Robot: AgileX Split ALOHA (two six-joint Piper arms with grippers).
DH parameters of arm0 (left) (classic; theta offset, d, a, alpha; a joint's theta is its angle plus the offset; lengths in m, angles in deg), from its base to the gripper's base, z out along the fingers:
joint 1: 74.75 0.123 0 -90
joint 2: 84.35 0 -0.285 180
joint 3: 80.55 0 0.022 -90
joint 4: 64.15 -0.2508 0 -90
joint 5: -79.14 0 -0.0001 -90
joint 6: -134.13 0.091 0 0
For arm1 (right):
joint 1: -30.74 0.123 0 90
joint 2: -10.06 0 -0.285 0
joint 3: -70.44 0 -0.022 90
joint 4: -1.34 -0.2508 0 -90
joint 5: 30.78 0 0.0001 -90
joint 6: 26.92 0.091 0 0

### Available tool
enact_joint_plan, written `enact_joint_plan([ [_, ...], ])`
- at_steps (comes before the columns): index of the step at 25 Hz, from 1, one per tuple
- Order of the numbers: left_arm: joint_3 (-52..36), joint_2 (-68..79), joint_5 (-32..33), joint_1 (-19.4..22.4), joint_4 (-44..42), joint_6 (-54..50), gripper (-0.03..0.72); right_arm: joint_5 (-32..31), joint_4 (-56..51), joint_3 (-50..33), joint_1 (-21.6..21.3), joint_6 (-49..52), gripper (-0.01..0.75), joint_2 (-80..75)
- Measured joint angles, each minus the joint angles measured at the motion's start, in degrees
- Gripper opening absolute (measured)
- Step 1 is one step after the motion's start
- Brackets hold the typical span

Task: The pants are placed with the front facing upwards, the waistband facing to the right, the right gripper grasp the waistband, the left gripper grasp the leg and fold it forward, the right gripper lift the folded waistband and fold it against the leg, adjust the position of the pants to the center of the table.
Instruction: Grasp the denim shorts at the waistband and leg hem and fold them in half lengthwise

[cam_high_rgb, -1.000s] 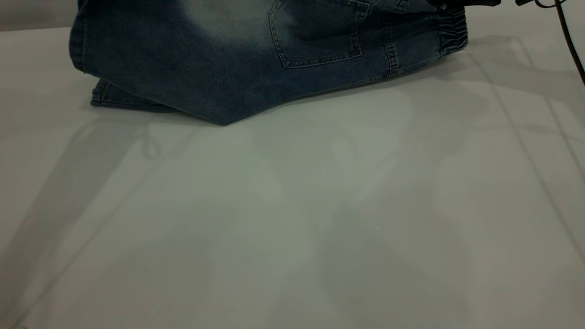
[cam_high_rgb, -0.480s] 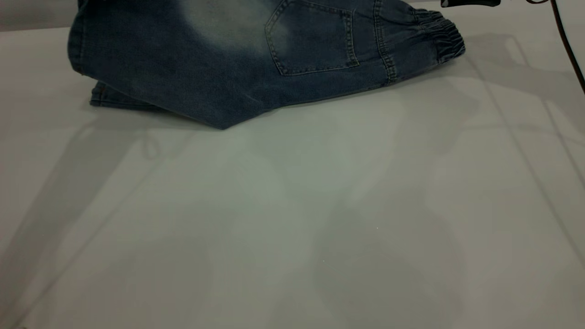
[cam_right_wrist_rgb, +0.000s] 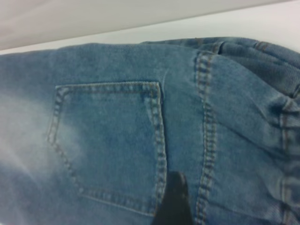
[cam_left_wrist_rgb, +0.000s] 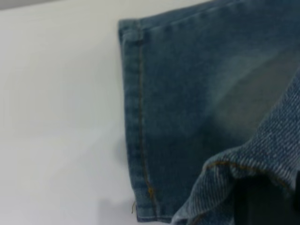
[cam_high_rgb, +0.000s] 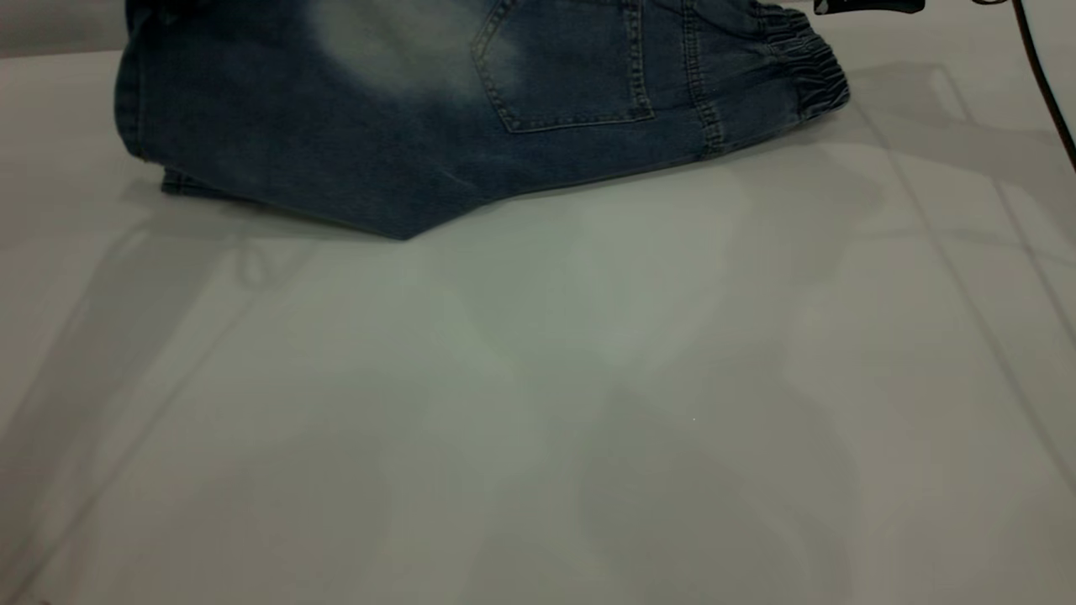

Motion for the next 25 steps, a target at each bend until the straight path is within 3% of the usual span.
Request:
enact_joint_plan([
  [4, 2.3, 2.3, 0.0, 2.3, 0.2, 0.0, 0.059, -1.4, 0.0, 0.0, 0.0, 0.0, 0.543, 0.0],
  [15, 10.2, 10.5, -0.2, 2.4, 0.0, 1.6, 0.059, -3.0, 0.8, 0.0, 0.0, 0.1, 0.545, 0.0],
  [25, 12.1, 14.9, -6.5, 2.4, 0.0, 2.1, 0.059, -3.0, 1.7, 0.0, 0.0, 0.2, 0.545, 0.0],
])
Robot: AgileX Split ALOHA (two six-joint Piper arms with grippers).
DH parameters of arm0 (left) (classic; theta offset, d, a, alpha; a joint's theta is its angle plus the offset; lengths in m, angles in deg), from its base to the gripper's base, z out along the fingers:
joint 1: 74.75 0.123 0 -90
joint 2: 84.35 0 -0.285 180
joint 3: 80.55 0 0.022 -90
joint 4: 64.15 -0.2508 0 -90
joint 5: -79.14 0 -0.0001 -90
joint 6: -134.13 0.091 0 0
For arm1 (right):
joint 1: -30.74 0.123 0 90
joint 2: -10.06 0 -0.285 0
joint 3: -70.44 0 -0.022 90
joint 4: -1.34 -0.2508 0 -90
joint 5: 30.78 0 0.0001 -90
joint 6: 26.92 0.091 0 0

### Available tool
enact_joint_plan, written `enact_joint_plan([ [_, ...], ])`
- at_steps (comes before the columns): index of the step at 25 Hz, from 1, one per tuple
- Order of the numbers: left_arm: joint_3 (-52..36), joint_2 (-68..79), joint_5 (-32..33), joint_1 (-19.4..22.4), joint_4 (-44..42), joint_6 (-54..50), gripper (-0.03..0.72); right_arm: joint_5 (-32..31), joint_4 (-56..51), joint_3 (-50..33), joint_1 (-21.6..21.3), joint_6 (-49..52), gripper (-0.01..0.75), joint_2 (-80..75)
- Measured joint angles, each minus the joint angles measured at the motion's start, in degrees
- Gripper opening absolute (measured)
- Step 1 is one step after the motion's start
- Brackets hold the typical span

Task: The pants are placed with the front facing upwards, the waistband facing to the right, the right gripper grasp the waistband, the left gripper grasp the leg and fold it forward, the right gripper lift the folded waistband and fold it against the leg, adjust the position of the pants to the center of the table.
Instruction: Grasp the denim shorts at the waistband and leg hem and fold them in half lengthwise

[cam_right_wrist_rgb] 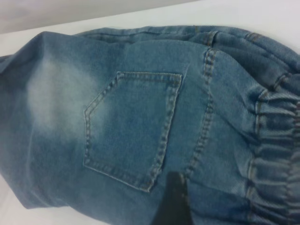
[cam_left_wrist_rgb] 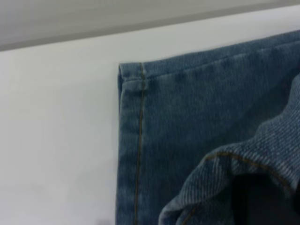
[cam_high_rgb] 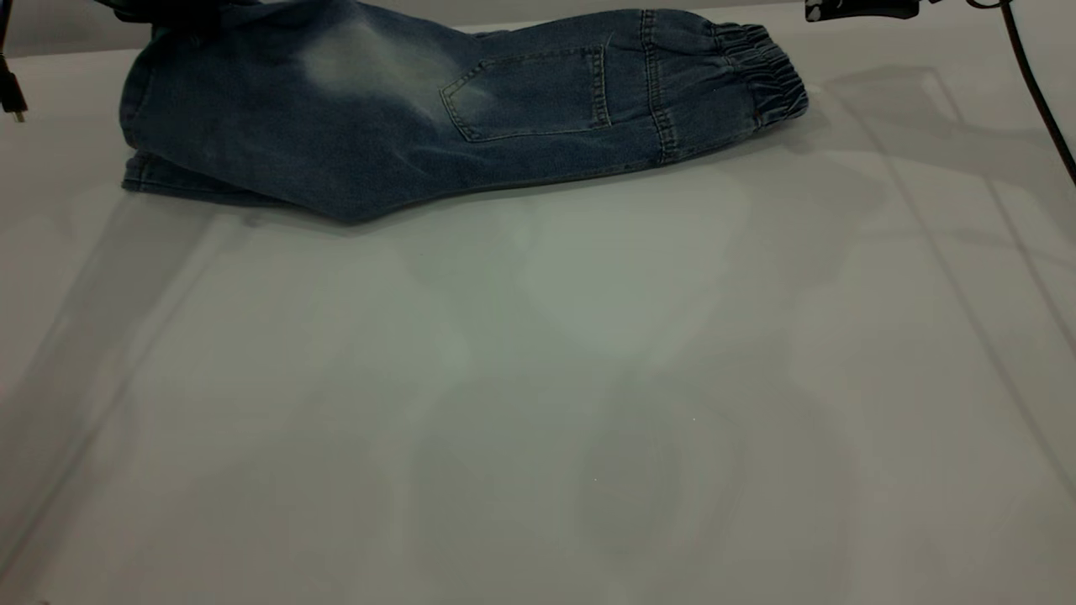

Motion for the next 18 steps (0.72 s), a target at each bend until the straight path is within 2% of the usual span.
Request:
enact_joint_plan([
  [14, 0.0, 2.4, -2.4, 0.1, 0.1, -0.2, 0.059, -0.3, 0.0, 0.0, 0.0, -0.1, 0.545, 0.0],
  [18, 0.0, 2.4, -2.4, 0.1, 0.1, -0.2, 0.086, -0.3, 0.4, 0.0, 0.0, -0.1, 0.545, 0.0],
])
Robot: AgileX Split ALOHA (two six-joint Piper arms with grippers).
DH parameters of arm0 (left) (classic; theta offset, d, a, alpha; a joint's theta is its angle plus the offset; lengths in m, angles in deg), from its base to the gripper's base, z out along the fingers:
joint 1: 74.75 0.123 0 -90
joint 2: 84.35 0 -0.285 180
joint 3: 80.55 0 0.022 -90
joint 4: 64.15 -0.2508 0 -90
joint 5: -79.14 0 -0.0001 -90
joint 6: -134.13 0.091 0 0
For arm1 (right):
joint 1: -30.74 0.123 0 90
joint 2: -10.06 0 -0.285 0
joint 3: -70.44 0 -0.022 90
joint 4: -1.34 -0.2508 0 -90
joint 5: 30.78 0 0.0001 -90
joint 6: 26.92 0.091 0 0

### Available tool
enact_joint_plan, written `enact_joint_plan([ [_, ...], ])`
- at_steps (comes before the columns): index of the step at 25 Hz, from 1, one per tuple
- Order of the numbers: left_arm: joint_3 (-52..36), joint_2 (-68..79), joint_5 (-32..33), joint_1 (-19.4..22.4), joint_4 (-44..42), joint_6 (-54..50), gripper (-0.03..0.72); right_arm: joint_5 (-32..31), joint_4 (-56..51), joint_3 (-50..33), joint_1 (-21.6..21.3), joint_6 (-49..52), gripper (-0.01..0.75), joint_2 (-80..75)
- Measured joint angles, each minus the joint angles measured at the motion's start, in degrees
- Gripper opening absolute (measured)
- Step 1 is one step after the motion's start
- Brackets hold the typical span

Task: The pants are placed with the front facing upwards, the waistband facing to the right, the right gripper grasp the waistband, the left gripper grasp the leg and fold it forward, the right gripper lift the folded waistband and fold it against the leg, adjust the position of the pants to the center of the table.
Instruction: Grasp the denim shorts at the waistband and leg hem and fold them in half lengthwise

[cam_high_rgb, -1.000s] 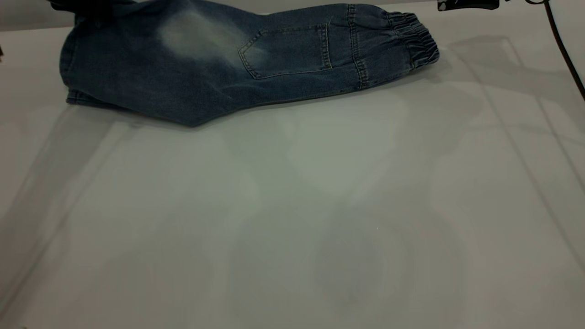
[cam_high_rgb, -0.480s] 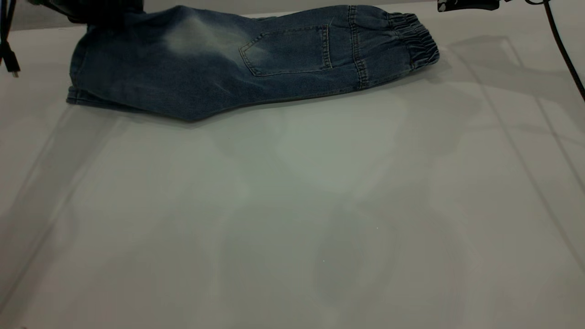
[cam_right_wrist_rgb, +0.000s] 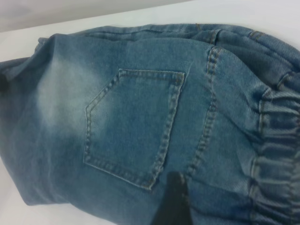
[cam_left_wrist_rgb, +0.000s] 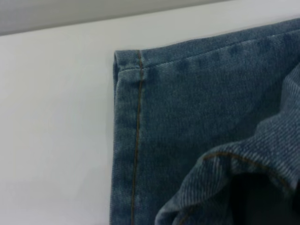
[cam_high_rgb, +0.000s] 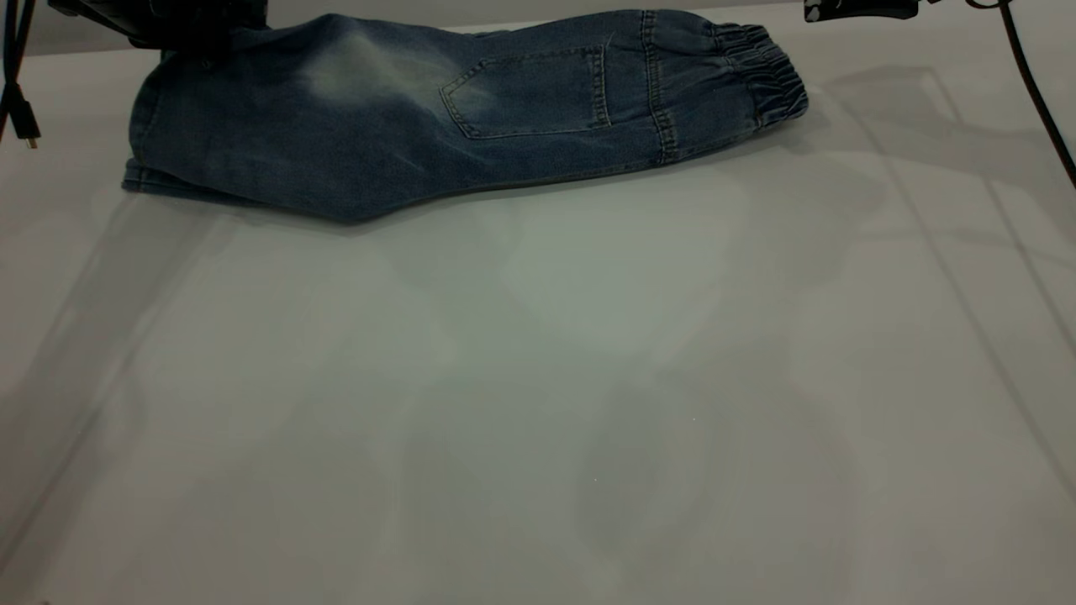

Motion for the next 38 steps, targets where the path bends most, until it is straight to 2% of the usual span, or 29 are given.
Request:
enact_joint_plan([
  [3, 0.0, 0.0, 0.0, 0.0, -0.1, 0.0, 0.173, 0.0, 0.1, 0.0, 0.0, -0.1, 0.545, 0.0],
  [9, 0.0, -0.1, -0.5, 0.2, -0.1, 0.0, 0.447, 0.0, 0.1, 0.0, 0.0, -0.1, 0.545, 0.0],
  [12, -0.1, -0.1, -1.8, 0.8, -0.1, 0.0, 0.517, 0.0, 0.1, 0.0, -0.1, -0.1, 0.545, 0.0],
  [15, -0.1, -0.3, -1.5, 1.0, 0.8, -0.9, 0.535, -0.4, 0.9, 0.0, -1.2, 0.5, 0.545, 0.0],
  [18, -0.1, -0.7, 1.8, 0.3, 2.0, -2.5, 0.538, -2.0, 2.5, 0.0, -3.5, 3.2, 0.545, 0.1],
  [24, 2.8, -0.9, 10.4, -1.3, 3.2, -2.5, 0.538, -8.3, 12.7, 0.7, -8.7, 15.1, 0.545, 0.6],
  [29, 8.0, -0.9, 17.3, -1.7, 3.2, -2.4, 0.538, -13.3, 21.5, 0.7, -8.1, 22.8, 0.545, 0.3],
  [33, 11.6, -0.9, 21.2, -2.3, 3.2, -2.0, 0.538, -13.5, 21.3, 0.7, -6.9, 22.4, 0.545, 0.0],
  [38, 12.6, -0.9, 21.7, -3.0, 3.2, -2.0, 0.538, -12.8, 19.3, 0.7, -6.7, 21.1, 0.545, -0.9],
])
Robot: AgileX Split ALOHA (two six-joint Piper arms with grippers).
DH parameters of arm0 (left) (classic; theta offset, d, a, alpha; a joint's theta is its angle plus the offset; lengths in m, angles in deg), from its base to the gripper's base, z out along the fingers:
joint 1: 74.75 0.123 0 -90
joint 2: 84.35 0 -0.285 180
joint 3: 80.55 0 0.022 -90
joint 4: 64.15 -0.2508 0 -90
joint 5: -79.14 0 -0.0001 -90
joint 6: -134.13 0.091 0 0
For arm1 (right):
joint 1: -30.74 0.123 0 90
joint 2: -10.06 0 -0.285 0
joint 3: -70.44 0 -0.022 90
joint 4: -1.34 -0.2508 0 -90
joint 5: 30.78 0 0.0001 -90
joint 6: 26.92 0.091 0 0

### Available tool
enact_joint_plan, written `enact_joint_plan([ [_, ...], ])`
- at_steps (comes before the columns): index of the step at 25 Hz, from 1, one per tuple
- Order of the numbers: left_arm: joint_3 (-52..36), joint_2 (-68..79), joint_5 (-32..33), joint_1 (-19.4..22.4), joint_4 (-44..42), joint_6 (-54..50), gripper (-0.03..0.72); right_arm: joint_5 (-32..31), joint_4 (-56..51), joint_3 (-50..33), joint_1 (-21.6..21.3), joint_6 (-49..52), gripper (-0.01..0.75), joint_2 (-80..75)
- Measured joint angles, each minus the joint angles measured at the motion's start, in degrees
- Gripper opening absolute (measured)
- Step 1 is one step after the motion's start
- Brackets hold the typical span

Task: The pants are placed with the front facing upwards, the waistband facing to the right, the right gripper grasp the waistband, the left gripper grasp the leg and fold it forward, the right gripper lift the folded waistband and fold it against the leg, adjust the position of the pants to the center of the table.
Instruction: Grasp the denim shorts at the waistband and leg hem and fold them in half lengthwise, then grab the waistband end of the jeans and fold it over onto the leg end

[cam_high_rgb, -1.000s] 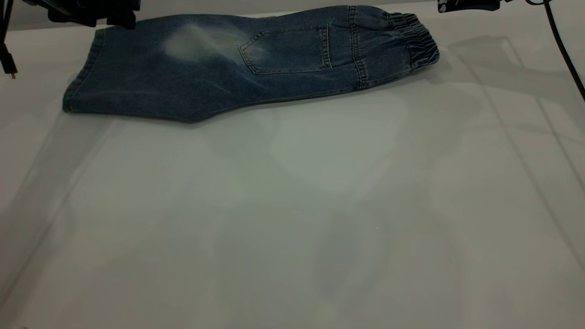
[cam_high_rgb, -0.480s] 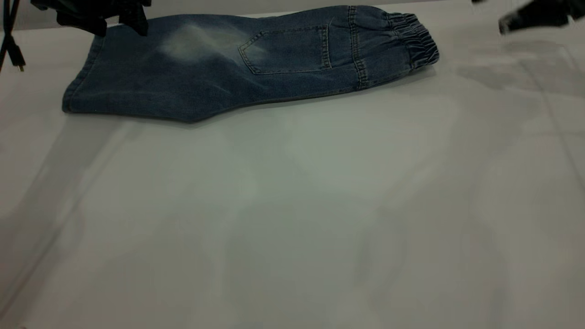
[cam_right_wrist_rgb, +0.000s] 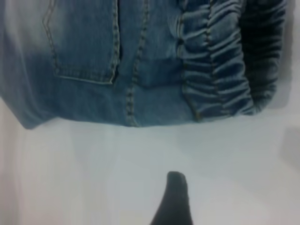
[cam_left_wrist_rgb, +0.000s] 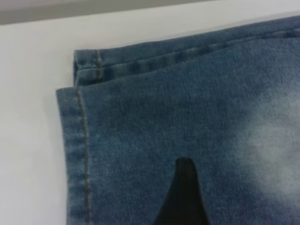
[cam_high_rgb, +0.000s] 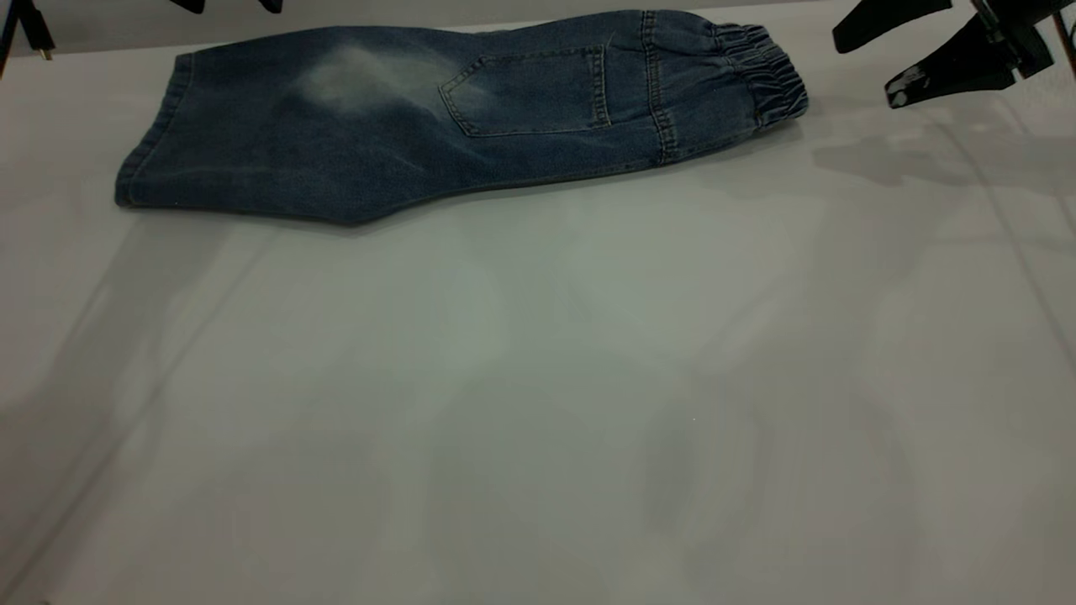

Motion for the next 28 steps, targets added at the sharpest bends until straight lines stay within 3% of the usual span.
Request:
enact_joint_plan([
  [9, 0.0, 0.0, 0.8, 0.0, 0.0, 0.1, 0.538, 1.0, -4.1, 0.7, 0.4, -0.3, 0.545, -2.0],
  [16, 0.0, 0.0, 0.7, 0.0, 0.0, 0.1, 0.538, -4.1, -8.2, 4.1, 0.6, -0.7, 0.583, -7.4],
  [28, 0.0, 0.0, 0.2, 0.0, 0.0, 0.1, 0.538, -2.1, -13.1, 4.4, 0.5, -2.6, 0.600, -9.0],
])
